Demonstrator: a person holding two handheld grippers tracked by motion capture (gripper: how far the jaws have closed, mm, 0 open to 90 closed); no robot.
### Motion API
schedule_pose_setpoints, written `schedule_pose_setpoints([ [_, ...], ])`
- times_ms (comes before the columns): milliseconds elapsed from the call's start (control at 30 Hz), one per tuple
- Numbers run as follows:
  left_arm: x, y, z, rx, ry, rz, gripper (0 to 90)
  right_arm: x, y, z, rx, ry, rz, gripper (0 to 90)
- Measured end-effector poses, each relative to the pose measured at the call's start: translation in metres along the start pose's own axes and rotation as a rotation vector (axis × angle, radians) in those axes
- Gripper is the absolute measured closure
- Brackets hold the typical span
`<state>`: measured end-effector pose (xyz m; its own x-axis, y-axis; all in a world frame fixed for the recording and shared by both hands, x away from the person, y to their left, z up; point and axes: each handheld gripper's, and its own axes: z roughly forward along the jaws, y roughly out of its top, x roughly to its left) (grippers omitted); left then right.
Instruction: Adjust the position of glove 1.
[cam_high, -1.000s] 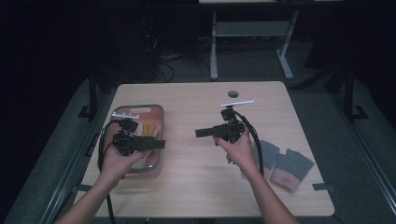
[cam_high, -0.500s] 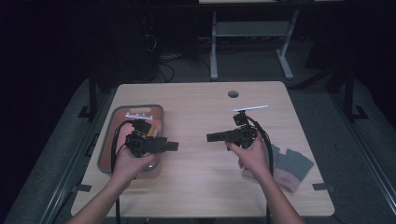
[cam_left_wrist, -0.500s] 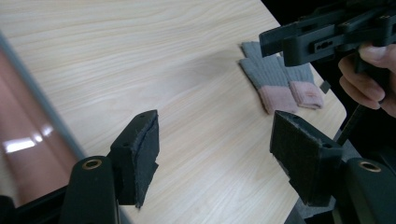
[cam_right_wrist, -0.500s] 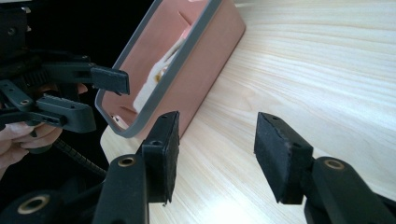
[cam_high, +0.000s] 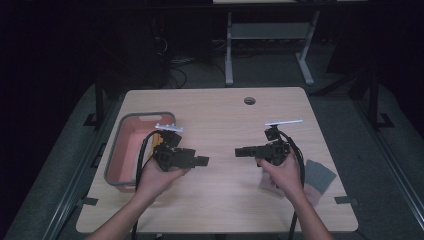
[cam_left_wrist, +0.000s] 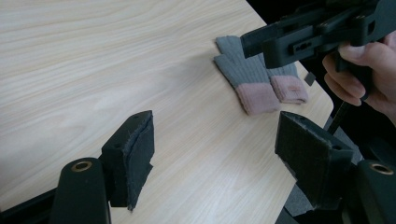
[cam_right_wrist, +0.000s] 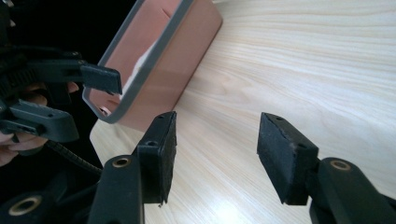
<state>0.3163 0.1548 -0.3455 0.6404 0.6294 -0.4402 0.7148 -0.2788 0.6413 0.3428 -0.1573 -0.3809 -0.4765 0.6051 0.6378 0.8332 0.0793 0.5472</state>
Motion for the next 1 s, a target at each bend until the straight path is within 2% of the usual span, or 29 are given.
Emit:
schedule_pose_setpoints([
  [333,-0.009,0.004,0.018,-0.001,-0.035,0.009,27.7,-0.012,-0.011,-0.017,0.000,-0.022,-0.009,44.9],
  [433,-0.014,0.004,0.024,-0.001,-0.041,0.023,27.6,-0.016,-0.014,-0.022,0.007,-0.039,-0.011,44.5],
  [533,-0.019,0.005,0.030,0.007,-0.050,0.027,27.5,-0.020,-0.018,-0.028,-0.008,-0.045,-0.008,45.4],
  [700,-0.027,0.006,0.041,0.016,-0.061,0.042,27.5,-0.026,-0.022,-0.037,-0.016,-0.095,-0.021,45.5],
  [833,-0.033,0.007,0.051,0.011,-0.081,0.053,27.4,-0.030,-0.025,-0.044,-0.029,-0.110,-0.021,44.6],
  [1000,-0.039,0.008,0.060,0.015,-0.095,0.072,27.1,-0.039,-0.033,-0.052,-0.015,-0.159,-0.029,43.6],
])
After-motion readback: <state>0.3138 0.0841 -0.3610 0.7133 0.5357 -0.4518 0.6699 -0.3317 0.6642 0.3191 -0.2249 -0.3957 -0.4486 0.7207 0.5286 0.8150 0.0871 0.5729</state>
